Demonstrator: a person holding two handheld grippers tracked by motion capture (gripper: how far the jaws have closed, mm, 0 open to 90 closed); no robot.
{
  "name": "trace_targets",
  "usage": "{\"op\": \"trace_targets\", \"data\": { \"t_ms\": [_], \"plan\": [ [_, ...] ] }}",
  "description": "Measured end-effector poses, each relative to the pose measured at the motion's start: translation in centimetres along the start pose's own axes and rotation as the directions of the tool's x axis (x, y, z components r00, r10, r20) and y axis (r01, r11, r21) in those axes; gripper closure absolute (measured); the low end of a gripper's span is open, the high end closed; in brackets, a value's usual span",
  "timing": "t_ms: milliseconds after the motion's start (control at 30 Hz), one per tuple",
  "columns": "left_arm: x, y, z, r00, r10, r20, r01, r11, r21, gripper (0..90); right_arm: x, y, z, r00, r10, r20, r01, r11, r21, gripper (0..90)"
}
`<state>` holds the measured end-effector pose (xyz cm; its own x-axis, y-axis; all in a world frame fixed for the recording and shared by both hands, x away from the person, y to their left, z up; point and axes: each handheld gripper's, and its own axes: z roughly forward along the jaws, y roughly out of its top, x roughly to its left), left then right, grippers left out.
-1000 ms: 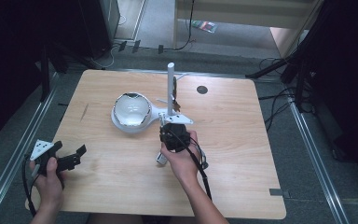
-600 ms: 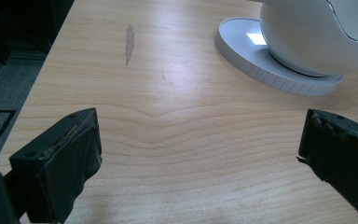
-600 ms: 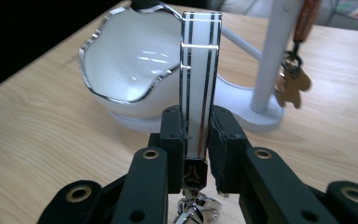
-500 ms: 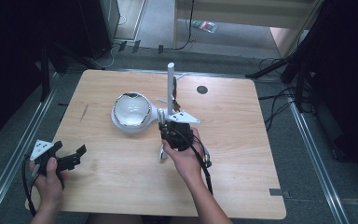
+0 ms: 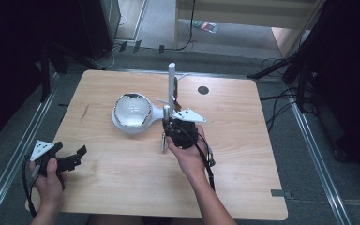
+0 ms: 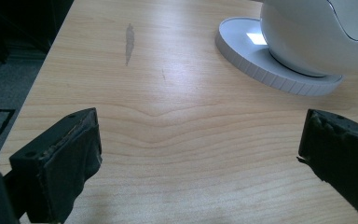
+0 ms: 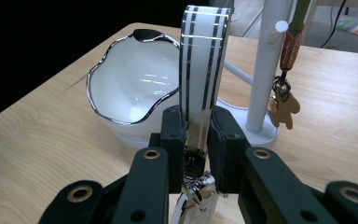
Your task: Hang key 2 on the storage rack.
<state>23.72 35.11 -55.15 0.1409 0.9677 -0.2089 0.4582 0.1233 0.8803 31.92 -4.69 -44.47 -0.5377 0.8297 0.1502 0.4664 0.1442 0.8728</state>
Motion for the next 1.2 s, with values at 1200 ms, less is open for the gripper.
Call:
{"op": "trace_targets", "data": {
  "t_ms": [1200],
  "plan": [
    [0.0,0.0,0.0,1.0,0.007,0.0,-0.007,1.0,0.006,0.0,-6.7,1.0,1.7,0.9389,0.114,-0.325,-0.128,0.992,-0.022,78.3]
  ]
}}
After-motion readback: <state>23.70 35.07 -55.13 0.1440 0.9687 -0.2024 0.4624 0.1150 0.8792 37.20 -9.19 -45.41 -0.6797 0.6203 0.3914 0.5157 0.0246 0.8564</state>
